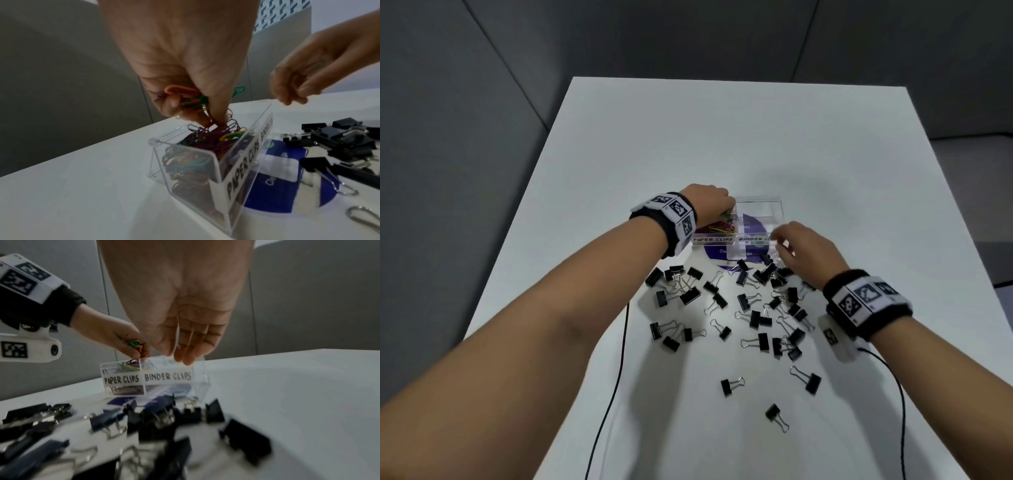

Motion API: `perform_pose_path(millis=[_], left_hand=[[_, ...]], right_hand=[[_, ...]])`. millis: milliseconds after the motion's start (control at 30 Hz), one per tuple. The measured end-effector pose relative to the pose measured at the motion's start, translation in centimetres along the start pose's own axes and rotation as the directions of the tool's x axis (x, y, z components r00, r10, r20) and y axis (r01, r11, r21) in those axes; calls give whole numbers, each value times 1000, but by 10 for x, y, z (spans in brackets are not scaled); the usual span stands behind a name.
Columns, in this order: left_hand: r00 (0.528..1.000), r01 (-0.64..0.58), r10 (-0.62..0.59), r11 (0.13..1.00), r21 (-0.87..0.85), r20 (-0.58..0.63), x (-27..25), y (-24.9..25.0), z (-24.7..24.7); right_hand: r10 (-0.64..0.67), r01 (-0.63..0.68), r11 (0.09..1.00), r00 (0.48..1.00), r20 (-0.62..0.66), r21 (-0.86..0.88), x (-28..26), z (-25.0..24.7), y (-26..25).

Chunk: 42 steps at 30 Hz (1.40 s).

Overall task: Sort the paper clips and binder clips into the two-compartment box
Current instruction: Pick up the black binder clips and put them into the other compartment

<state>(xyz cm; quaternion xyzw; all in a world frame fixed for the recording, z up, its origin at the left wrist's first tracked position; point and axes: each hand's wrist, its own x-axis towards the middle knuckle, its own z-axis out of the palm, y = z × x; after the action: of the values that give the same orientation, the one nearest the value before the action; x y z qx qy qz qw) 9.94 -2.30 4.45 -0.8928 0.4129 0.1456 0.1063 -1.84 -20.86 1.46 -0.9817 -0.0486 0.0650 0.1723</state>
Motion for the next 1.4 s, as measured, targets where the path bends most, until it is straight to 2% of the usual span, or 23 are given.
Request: perform_pose_path(millis=[133, 333, 433, 500, 600, 700, 767, 833, 933, 1033, 1133, 1200, 1267, 1333, 1400], left_hand=[[999, -11, 12, 1000, -22, 30, 5, 3, 4], [1000, -21, 21, 1000, -13, -21, -3, 0, 5], [996, -9, 10, 1000, 5, -88, -13, -1, 2], [986, 11, -15, 1000, -30, -168, -23, -2, 4], [955, 67, -112, 983, -168, -275, -43, 0, 15], [929, 154, -236, 947, -283, -284, -72, 5, 38], [941, 236, -296, 921, -310, -163, -92, 8, 59], [945, 316, -327, 894, -317, 17, -110, 12, 80], [929, 369, -338, 855, -363, 149, -125, 22, 99], [936, 351, -301, 781, -517, 181, -130, 38, 105], [946, 321, -280, 738, -594, 163, -133, 53, 103], [946, 319, -296, 766, -557, 135, -138, 56, 100], [948, 314, -292, 805, -504, 124, -147, 58, 101], [946, 322, -292, 811, -488, 138, -155, 62, 107], [936, 351, -316, 782, -516, 158, -160, 68, 115]], right_hand=[[130, -129, 991, 991, 43, -22, -20, 9, 18], [340, -332, 938, 937, 80, -98, -34, 17, 30], [431, -420, 902, 886, 169, -100, -39, 20, 28], [431, -427, 902, 879, 205, -68, -42, 25, 20], [363, -372, 928, 903, 229, -3, -44, 31, 3], [304, -322, 947, 917, 256, 27, -46, 34, -11], [298, -304, 952, 914, 276, -24, -50, 34, -14], [301, -281, 954, 903, 306, -107, -56, 34, -15], [302, -257, 950, 900, 314, -177, -66, 34, -15], [250, -270, 963, 890, 380, -1, -74, 31, -15], [156, -205, 971, 933, 325, 123, -85, 23, -16], [133, -154, 987, 954, 267, 56, -97, 15, -16], [82, -77, 997, 954, 290, -31, -116, 10, -20], [-7, 50, 993, 929, 370, -107, -140, 13, -26], [-64, 160, 972, 882, 466, -170, -163, 25, -33]])
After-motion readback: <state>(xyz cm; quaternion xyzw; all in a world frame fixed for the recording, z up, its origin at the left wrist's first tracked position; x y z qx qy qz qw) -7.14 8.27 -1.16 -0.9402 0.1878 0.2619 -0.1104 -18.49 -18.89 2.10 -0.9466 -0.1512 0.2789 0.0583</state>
